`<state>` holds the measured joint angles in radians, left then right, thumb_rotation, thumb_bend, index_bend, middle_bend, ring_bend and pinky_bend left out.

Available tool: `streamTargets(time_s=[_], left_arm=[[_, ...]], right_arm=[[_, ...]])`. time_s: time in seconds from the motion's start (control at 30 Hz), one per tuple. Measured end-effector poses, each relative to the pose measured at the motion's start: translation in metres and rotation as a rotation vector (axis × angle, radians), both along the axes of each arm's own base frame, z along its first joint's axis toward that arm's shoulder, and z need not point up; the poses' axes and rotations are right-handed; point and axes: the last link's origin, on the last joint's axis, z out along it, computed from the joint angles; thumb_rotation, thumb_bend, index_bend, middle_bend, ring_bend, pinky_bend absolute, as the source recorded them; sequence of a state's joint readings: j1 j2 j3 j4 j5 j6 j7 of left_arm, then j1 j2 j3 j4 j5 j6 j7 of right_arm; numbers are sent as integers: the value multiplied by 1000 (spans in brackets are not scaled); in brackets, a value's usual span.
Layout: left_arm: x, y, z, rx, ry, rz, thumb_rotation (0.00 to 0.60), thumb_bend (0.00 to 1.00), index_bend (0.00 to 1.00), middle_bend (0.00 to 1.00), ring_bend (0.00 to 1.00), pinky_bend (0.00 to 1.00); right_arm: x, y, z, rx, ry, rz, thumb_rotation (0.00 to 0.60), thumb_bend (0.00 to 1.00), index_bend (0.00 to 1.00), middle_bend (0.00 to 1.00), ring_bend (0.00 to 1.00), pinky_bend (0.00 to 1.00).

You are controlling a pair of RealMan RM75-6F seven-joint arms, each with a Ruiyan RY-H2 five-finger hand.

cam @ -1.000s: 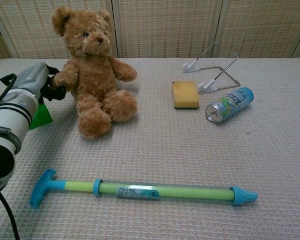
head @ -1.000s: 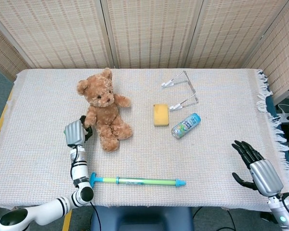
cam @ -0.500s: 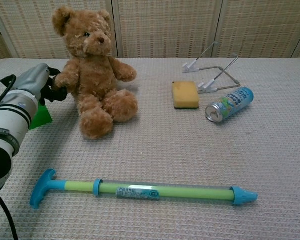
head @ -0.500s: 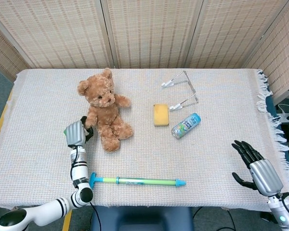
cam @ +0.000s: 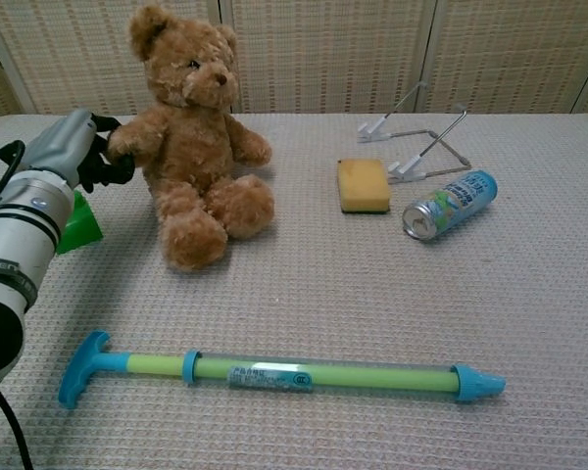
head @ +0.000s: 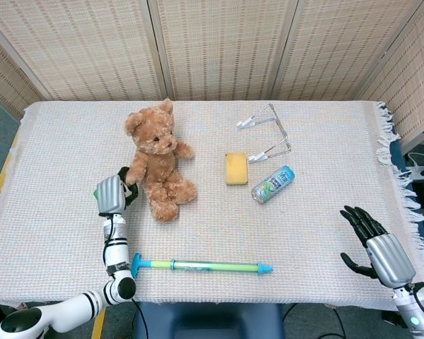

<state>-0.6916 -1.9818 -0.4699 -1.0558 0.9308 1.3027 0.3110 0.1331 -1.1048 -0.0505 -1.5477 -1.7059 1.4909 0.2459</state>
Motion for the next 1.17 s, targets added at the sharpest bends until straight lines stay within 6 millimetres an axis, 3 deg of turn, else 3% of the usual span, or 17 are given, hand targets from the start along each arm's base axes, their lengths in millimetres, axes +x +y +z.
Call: streamTargets(time_s=[0.1,0.3,0.37,0.53,0.63,0.8,0.9,1.17], left_arm=[[-3,-1,-1,-19,28,14,600,565,436,588,583,676],[-3,-4,5,-12,15,-61,600,509,153,251,351,650],[-5,-7,8,-16,43,-103,600,491,79,155,267,583],[-25,-24,20,-71,203,-223,600,471,24,42,123,451],[-47,-38,33,-127,313,-261,600,456,0,3,69,418],[-81,-65,59,-221,443,-277,600,450,1,0,64,400],[-100,-93,78,-270,498,-282,600,449,32,16,64,397],[-115,-147,104,-247,469,-310,600,446,98,104,99,396]], right_arm=[[0,-1,-1,0,1,-1,600,202,0,21,0,202],[0,-1,-2,4,6,-6,600,203,0,21,0,202],[0,-1,-2,3,6,-7,600,203,0,21,0,202],[0,0,-1,-4,4,-9,600,202,0,21,0,202],[1,1,-2,-3,7,-9,600,202,0,21,0,202],[1,3,-5,6,17,-9,600,203,0,21,0,202],[1,4,-6,3,21,-11,600,203,0,21,0,201],[2,6,-7,-12,29,-11,600,202,0,21,0,202]])
